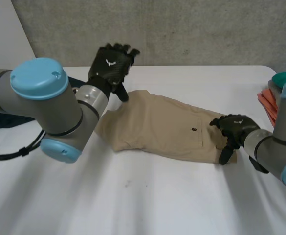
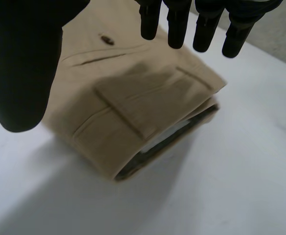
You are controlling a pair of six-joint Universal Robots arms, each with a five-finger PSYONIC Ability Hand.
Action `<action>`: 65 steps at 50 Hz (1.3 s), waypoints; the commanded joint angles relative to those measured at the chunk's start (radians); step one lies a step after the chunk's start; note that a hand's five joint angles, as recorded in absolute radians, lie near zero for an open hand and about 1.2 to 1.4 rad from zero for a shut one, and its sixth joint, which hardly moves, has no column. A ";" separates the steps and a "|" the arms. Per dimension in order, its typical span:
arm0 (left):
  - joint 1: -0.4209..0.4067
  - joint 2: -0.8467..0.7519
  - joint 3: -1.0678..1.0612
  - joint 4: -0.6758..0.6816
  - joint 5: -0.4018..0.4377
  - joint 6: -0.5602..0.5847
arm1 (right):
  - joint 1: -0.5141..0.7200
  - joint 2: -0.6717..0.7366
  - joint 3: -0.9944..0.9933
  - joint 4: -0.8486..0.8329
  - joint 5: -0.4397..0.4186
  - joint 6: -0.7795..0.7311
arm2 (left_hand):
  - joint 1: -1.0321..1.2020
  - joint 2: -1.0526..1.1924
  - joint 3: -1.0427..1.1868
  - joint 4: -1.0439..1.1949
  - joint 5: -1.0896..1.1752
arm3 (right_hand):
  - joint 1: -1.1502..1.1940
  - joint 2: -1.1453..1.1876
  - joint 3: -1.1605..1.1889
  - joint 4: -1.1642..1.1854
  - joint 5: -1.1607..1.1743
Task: Fold the laundry.
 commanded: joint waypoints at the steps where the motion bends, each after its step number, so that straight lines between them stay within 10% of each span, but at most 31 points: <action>1: 0.017 0.002 0.003 -0.150 0.084 -0.148 | -0.008 0.054 0.047 -0.146 -0.019 -0.013 | -0.021 -0.033 -0.042 -0.034 -0.049 | 0.442 0.457 0.455 0.457 0.446; 4: 0.023 0.003 -0.004 -0.150 0.082 -0.148 | -0.016 0.074 0.049 -0.185 0.004 -0.022 | -0.021 -0.033 -0.042 -0.034 -0.049 | 1.164 1.179 1.177 1.179 1.168; 24: 0.054 0.148 -0.113 -0.142 0.082 -0.148 | -0.087 -0.205 0.204 -0.409 0.045 -0.711 | -0.021 -0.033 -0.042 -0.034 -0.049 | 1.165 1.180 1.178 1.180 1.168; 35: 0.078 0.160 -0.128 -0.142 0.078 -0.156 | 0.339 0.028 0.141 -0.601 -0.340 -0.743 | -0.021 -0.033 -0.042 -0.034 -0.049 | 1.165 1.180 1.178 1.180 1.168; 36: 0.078 0.160 -0.128 -0.141 0.078 -0.156 | 0.346 0.045 0.136 -0.590 -0.344 -0.751 | -0.021 -0.033 -0.042 -0.034 -0.049 | 0.998 1.012 1.010 1.013 1.001; 37: 0.078 0.158 -0.127 -0.141 0.078 -0.156 | 0.351 0.062 0.126 -0.562 -0.335 -0.767 | -0.021 -0.033 -0.042 -0.034 -0.049 | 0.246 0.260 0.259 0.261 0.249; 39: 0.078 0.158 -0.121 -0.133 0.078 -0.157 | 0.351 0.061 0.115 -0.541 -0.317 -0.774 | -0.021 -0.033 -0.042 -0.034 -0.049 | -0.057 -0.042 -0.044 -0.042 -0.053; 45: 0.069 0.152 -0.083 -0.073 0.078 -0.159 | 0.299 -0.114 0.123 -0.525 -0.234 -0.507 | -0.021 -0.033 -0.042 -0.034 -0.049 | -0.057 -0.042 -0.044 -0.042 -0.053; 53: -0.038 0.021 0.100 -0.029 0.085 -0.156 | 0.114 -0.242 0.109 -0.435 -0.189 0.270 | -0.021 -0.033 -0.042 -0.034 -0.049 | -0.057 -0.042 -0.044 -0.042 -0.053; 65: -0.126 -0.243 0.296 -0.268 0.021 -0.154 | 0.033 -0.012 -0.121 -0.094 -0.162 0.141 | -0.021 -0.033 -0.042 -0.034 -0.049 | -0.057 -0.042 -0.044 -0.042 -0.053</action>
